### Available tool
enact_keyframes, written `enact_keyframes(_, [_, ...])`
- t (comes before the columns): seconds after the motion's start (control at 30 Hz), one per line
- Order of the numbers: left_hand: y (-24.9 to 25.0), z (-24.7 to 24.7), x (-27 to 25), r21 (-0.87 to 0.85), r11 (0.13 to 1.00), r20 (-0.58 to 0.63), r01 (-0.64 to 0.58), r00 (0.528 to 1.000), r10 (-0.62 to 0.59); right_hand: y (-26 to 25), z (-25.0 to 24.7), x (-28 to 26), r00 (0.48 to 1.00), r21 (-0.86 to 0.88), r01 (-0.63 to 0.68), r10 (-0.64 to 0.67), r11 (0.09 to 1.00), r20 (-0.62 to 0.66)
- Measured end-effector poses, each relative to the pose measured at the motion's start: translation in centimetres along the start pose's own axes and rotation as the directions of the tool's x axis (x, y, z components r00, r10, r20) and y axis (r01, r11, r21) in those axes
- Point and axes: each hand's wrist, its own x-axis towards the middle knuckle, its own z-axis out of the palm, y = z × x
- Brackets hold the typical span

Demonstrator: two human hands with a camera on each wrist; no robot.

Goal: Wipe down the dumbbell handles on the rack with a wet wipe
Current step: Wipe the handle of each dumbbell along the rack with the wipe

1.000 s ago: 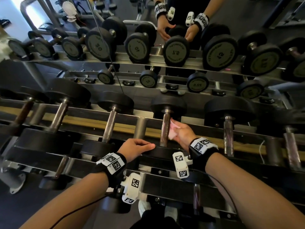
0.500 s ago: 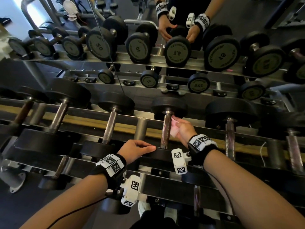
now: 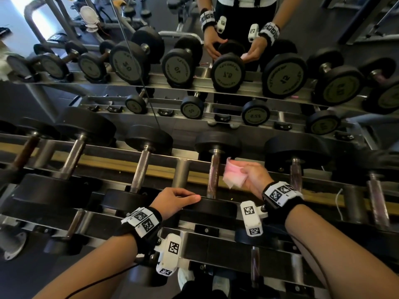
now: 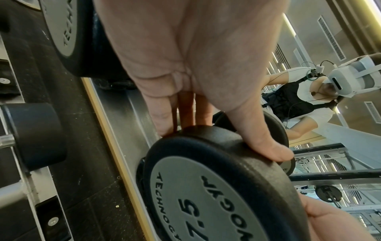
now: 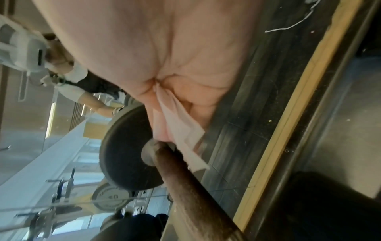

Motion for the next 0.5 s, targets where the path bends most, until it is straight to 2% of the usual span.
enact_keyframes(0.07, [-0.1, 0.2, -0.1, -0.039, 0.999, -0.005, 0.001, 1.000, -0.001, 0.2, 0.8, 0.7, 1.000, 0.050, 0.011, -0.011, 0.999, -0.002])
enact_keyframes(0.17, [0.0, 0.3, -0.1, -0.047, 0.999, -0.017, -0.002, 1.000, 0.001, 1.5, 2.9, 1.3, 0.996, 0.040, 0.001, -0.005, 0.999, 0.091])
enact_keyframes(0.4, [-0.2, 0.0, 0.1, -0.028, 1.000, 0.009, 0.008, 1.000, -0.008, 3.6, 2.5, 0.6, 0.995, -0.172, 0.055, -0.040, 0.984, 0.092])
enact_keyframes(0.5, [-0.3, 0.0, 0.2, -0.027, 1.000, 0.000, 0.001, 1.000, -0.001, 3.7, 2.3, -0.7, 0.990, -0.286, 0.067, -0.028, 0.956, 0.135])
